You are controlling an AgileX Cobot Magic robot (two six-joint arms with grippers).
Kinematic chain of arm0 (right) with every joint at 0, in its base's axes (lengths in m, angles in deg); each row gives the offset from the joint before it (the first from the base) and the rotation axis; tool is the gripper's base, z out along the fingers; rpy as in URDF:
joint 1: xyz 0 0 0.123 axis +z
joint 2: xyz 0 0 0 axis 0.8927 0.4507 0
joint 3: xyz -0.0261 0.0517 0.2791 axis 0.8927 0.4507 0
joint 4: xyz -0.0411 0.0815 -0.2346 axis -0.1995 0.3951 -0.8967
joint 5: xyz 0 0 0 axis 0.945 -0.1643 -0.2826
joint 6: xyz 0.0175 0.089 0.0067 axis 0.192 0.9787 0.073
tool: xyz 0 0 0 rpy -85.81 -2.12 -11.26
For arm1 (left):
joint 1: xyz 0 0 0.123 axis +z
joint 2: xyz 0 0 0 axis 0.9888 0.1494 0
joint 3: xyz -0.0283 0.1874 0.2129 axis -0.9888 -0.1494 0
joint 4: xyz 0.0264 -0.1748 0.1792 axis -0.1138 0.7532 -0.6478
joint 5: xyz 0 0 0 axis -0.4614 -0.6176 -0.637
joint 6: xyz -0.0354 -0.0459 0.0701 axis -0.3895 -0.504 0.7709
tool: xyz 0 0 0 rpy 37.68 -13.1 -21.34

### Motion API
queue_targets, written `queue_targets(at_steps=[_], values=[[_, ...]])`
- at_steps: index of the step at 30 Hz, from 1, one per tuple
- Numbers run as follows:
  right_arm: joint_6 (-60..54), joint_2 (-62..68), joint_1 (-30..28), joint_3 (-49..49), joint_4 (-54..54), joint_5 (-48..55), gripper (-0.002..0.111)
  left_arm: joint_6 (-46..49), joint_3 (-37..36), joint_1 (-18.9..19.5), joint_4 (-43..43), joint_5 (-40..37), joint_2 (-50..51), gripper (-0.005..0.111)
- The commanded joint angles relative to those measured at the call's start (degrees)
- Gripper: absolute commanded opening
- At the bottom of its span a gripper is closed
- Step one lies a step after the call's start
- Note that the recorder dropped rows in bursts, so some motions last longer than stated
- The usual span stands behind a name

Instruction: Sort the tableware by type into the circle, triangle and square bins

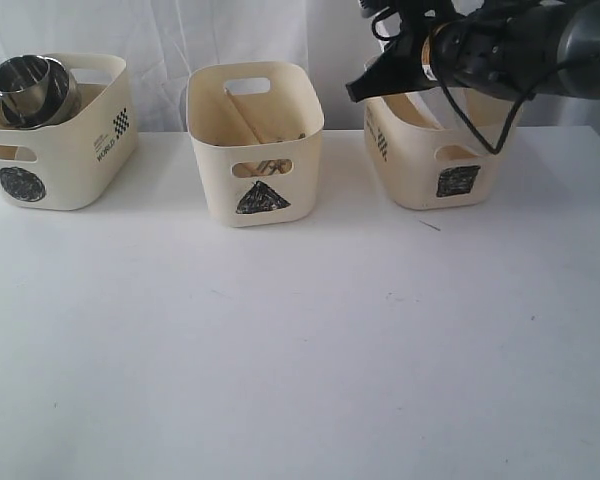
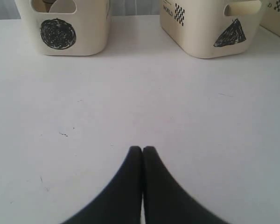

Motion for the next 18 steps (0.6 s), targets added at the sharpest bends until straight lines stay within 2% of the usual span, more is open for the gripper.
queue_targets(at_steps=[1,3,5,9,11,18], values=[[-0.2,-2.5,0.0,1.1,-0.8,-0.5,0.000,-0.1,-0.3,-0.2,0.3,0.2,-0.2,0.000],[-0.1,-3.0,0.0,2.1,-0.8,-1.0,0.001,-0.1,-0.3,-0.2,0.3,0.2,-0.2,0.000],[0.7,-3.2,0.0,3.0,-0.8,-1.0,0.007,-0.1,-0.3,-0.2,0.3,0.2,-0.2,0.000],[0.8,-3.6,0.0,4.0,-0.8,-1.3,0.032,-0.1,-0.3,-0.2,0.3,0.2,-0.2,0.000],[0.8,-4.0,0.0,4.0,-0.8,-1.4,0.040,-0.1,-0.3,-0.2,0.3,0.2,-0.2,0.000],[2.0,-7.5,0.1,5.1,-0.8,-0.8,0.037,-0.1,-0.3,-0.2,0.3,0.2,-0.2,0.000]])
